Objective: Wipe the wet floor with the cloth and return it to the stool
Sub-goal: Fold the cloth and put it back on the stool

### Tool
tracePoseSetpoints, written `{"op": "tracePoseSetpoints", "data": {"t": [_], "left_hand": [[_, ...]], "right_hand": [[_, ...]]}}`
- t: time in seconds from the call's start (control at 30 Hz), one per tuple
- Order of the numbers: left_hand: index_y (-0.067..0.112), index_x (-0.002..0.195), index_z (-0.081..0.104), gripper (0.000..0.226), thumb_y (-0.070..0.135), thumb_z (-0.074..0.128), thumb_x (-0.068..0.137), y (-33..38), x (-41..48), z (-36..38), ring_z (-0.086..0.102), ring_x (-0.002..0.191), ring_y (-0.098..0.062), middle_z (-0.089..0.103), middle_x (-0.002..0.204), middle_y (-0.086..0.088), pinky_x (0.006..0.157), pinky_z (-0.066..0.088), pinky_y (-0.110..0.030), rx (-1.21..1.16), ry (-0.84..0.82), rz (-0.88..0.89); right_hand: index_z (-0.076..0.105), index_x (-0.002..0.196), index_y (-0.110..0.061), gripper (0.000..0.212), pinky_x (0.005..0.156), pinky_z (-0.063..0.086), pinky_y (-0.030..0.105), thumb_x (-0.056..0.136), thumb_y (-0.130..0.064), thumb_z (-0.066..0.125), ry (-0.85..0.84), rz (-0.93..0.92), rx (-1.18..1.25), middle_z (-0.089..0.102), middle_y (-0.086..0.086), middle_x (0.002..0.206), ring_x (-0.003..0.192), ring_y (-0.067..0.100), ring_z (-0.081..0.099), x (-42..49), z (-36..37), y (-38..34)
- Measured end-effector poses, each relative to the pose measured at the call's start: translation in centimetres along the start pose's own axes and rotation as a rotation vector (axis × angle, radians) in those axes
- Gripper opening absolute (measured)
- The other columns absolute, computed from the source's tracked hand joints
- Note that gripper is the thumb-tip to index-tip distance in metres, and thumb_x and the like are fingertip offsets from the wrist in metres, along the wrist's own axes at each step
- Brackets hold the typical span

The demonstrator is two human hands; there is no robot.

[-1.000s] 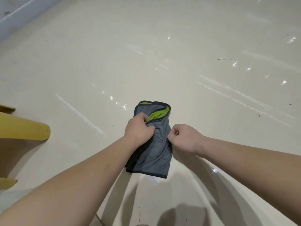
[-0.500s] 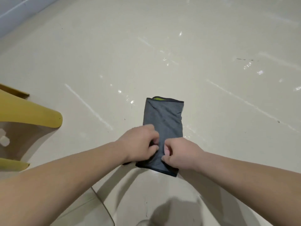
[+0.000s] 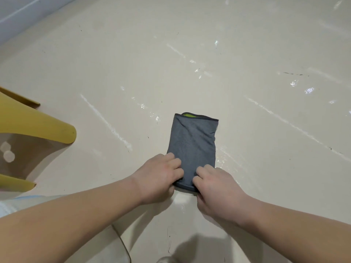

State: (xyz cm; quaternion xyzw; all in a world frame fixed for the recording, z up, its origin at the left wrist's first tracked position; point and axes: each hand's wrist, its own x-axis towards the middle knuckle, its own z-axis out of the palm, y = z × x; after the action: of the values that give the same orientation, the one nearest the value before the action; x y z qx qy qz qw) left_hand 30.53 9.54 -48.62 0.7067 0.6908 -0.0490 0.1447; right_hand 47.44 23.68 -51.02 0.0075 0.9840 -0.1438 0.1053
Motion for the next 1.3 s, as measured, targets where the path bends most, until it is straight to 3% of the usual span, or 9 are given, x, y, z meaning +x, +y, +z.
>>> {"op": "tracePoseSetpoints", "data": {"t": [0.1,0.33,0.47,0.6,0.7,0.8,0.93,1.07,1.3], "left_hand": [[0.026,0.083,0.050,0.007,0.022,0.049,0.077,0.7,-0.2,-2.4,0.048,0.088,-0.019,0.051,0.086,0.008,0.075,0.044,-0.034,-0.285,-0.149,-0.125],[0.018,0.079,0.060,0.010,0.015,0.052,0.074,-1.0,0.4,-6.8,0.050,0.060,-0.011,0.054,0.065,0.010,0.058,0.042,-0.025,-1.077,-0.142,-0.551],[0.019,0.095,0.067,0.018,0.012,0.054,0.084,-3.5,2.5,-5.6,0.058,0.071,-0.015,0.064,0.082,0.006,0.068,0.050,-0.031,-1.047,0.044,-0.748],[0.025,0.145,0.048,0.062,0.025,0.067,0.086,-5.2,3.7,-2.4,0.055,0.122,-0.018,0.048,0.143,0.004,0.106,0.048,-0.036,-0.698,-0.037,-0.761],[0.028,0.152,0.037,0.086,0.038,0.080,0.078,-5.4,4.4,-1.3,0.041,0.134,-0.021,0.042,0.146,0.007,0.112,0.041,-0.041,-0.621,-0.038,-0.734],[0.028,0.146,0.043,0.086,0.038,0.086,0.073,-5.7,5.2,-1.0,0.046,0.127,-0.021,0.051,0.135,0.006,0.106,0.045,-0.040,-0.602,-0.054,-0.744],[0.027,0.107,0.057,0.039,0.030,0.080,0.075,-5.5,6.2,-1.5,0.062,0.093,-0.022,0.063,0.101,0.005,0.067,0.053,-0.030,-0.630,-0.180,-0.748],[0.029,0.078,0.050,0.020,0.026,0.070,0.073,-5.0,6.2,-2.2,0.054,0.095,-0.020,0.052,0.097,0.003,0.077,0.053,-0.034,-0.639,-0.155,-0.702],[0.017,0.095,0.055,0.032,0.011,0.072,0.069,-7.1,3.3,-8.7,0.058,0.066,-0.016,0.064,0.083,-0.002,0.053,0.046,-0.027,-1.195,0.012,-0.795]], "right_hand": [[0.040,0.072,-0.022,0.017,0.057,0.033,0.033,0.071,-0.029,0.056,-0.085,0.130,0.269,0.046,-0.008,0.071,0.069,0.020,0.044,0.5,-2.2,0.6],[0.055,0.068,-0.017,0.009,0.054,0.046,0.031,0.068,-0.019,0.064,-0.239,0.513,1.140,0.054,0.001,0.064,0.061,0.020,0.052,2.4,-6.8,3.6],[0.067,0.095,-0.013,0.011,0.071,0.056,0.036,0.084,-0.014,0.066,0.086,0.694,1.077,0.071,0.001,0.084,0.077,0.022,0.066,4.5,-6.1,5.3],[0.056,0.133,-0.018,0.042,0.091,0.050,0.033,0.091,-0.019,0.060,0.137,0.747,0.810,0.063,0.003,0.119,0.105,0.024,0.063,5.9,-4.9,5.8],[0.054,0.134,-0.016,0.044,0.089,0.048,0.031,0.090,-0.019,0.060,0.152,0.790,0.800,0.062,0.003,0.121,0.109,0.023,0.061,6.0,-4.1,5.7],[0.059,0.107,-0.015,0.028,0.079,0.052,0.036,0.082,-0.019,0.069,0.177,0.900,1.000,0.066,0.002,0.098,0.091,0.025,0.063,6.3,-3.7,5.6],[0.039,0.070,-0.020,0.039,0.051,0.033,0.027,0.074,-0.018,0.078,0.160,0.965,1.163,0.042,0.004,0.071,0.061,0.020,0.038,6.7,-3.8,5.3],[0.050,0.075,-0.018,0.019,0.058,0.039,0.028,0.078,-0.019,0.069,0.130,0.886,1.078,0.053,-0.002,0.069,0.063,0.018,0.047,6.9,-5.3,5.1],[0.056,0.088,-0.014,0.010,0.054,0.043,0.024,0.084,-0.012,0.064,0.071,0.846,1.108,0.061,0.005,0.085,0.069,0.019,0.053,9.7,-15.3,3.7]]}}
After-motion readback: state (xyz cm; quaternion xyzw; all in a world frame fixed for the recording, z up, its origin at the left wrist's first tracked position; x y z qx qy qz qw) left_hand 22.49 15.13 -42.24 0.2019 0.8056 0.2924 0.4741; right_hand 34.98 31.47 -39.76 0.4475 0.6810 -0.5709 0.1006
